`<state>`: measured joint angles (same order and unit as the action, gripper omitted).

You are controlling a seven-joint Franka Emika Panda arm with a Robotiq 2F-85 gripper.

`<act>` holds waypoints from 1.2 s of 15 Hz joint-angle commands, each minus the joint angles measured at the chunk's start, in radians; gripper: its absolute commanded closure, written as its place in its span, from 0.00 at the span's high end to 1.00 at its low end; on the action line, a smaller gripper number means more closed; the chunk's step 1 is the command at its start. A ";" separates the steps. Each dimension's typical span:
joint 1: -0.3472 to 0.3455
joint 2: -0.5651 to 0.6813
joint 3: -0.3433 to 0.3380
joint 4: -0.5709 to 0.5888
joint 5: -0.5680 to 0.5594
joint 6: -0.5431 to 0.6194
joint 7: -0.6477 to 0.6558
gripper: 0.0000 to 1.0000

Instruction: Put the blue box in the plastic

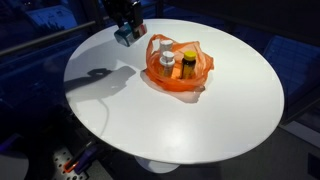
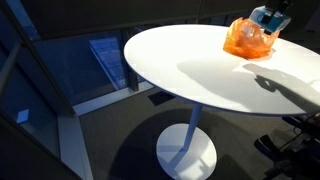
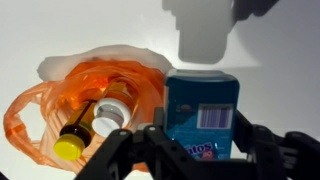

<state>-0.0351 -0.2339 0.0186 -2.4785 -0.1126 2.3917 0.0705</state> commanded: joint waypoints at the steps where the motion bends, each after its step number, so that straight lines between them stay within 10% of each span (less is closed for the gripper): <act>1: -0.039 0.030 -0.024 0.082 -0.035 -0.057 0.023 0.39; 10: -0.068 0.086 -0.076 0.167 -0.014 -0.085 0.014 0.39; 11: -0.069 0.092 -0.079 0.173 -0.013 -0.086 0.014 0.64; 15: -0.065 0.096 -0.079 0.170 -0.013 -0.086 0.014 0.64; 16: -0.068 0.097 -0.078 0.168 -0.028 -0.068 0.026 0.39; 18: -0.073 0.107 -0.082 0.181 -0.030 -0.063 0.033 0.39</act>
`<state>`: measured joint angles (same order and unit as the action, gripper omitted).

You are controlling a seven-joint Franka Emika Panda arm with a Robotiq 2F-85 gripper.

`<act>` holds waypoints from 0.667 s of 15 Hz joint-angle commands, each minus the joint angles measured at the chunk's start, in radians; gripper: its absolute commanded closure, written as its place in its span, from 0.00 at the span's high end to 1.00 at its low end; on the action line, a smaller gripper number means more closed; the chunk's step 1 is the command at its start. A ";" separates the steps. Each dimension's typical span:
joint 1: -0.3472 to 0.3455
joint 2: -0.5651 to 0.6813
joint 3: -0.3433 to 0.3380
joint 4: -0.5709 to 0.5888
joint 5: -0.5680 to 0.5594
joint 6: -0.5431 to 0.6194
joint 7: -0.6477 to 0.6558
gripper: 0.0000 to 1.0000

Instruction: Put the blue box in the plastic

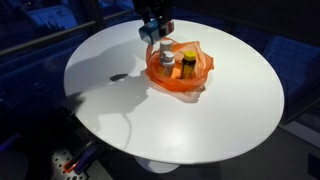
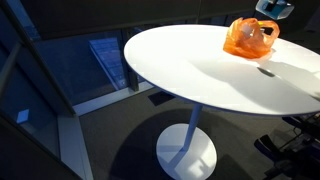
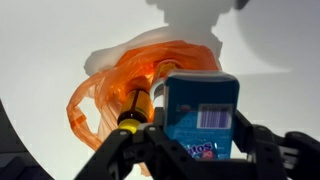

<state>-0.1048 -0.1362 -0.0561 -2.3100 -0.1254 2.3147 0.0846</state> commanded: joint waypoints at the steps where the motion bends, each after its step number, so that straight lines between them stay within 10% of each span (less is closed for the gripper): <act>1: -0.008 0.013 -0.010 0.017 -0.024 0.026 0.026 0.39; 10: -0.046 0.133 -0.046 0.079 -0.102 0.182 0.141 0.39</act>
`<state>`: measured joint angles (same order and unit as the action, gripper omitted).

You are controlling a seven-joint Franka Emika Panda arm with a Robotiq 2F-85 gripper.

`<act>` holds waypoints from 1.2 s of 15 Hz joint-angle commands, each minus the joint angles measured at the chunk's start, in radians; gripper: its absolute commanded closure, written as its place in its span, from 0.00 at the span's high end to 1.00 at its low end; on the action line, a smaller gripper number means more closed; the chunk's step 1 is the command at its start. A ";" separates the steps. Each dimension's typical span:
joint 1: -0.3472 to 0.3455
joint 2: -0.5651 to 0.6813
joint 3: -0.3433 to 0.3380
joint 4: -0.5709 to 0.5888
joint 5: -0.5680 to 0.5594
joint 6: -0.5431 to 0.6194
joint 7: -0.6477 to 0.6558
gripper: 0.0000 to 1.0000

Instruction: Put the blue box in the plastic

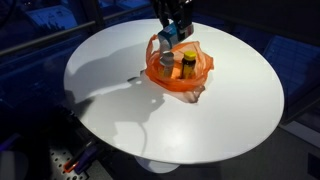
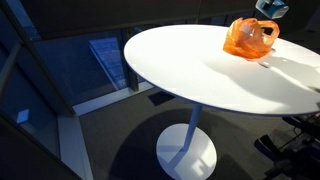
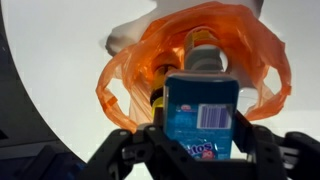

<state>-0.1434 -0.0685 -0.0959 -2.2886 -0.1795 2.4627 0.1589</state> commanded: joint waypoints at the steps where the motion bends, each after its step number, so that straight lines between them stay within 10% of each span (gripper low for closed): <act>1: -0.005 0.083 -0.010 0.069 -0.057 0.044 0.081 0.39; 18: 0.044 0.158 -0.035 0.098 -0.118 0.083 0.162 0.49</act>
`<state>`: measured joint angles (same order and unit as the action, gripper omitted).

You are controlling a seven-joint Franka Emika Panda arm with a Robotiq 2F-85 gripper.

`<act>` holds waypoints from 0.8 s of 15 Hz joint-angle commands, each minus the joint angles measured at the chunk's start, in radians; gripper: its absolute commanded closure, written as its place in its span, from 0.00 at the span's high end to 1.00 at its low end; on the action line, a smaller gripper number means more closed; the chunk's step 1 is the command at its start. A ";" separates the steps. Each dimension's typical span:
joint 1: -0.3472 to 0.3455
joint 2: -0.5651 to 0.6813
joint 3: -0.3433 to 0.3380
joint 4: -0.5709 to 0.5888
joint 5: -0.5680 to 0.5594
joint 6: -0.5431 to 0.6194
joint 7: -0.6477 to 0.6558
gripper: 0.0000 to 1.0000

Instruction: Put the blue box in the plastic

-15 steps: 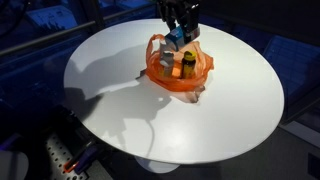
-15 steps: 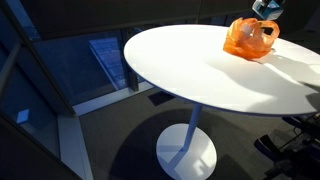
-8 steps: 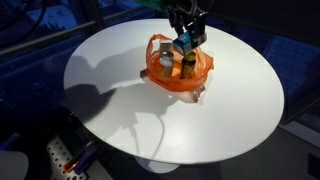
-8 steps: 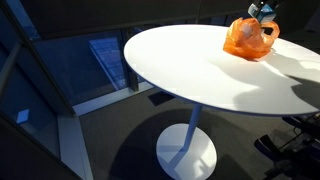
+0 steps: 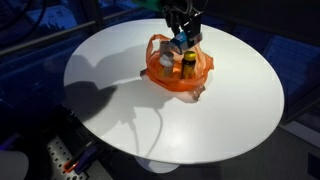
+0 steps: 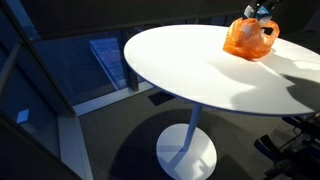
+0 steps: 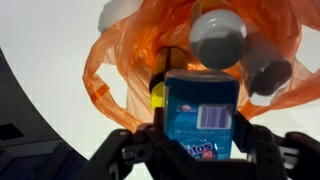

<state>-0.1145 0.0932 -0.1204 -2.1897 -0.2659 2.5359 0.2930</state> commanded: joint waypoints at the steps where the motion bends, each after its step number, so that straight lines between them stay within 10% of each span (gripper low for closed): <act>1: 0.018 -0.004 -0.011 -0.002 -0.032 0.011 0.028 0.62; 2: 0.020 -0.006 -0.010 -0.004 -0.031 0.010 0.025 0.89; 5: 0.023 -0.011 -0.010 -0.006 -0.026 0.009 0.020 1.00; 12: 0.030 -0.043 0.002 -0.024 0.014 -0.001 -0.018 1.00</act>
<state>-0.0925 0.0914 -0.1202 -2.1909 -0.2664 2.5359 0.2928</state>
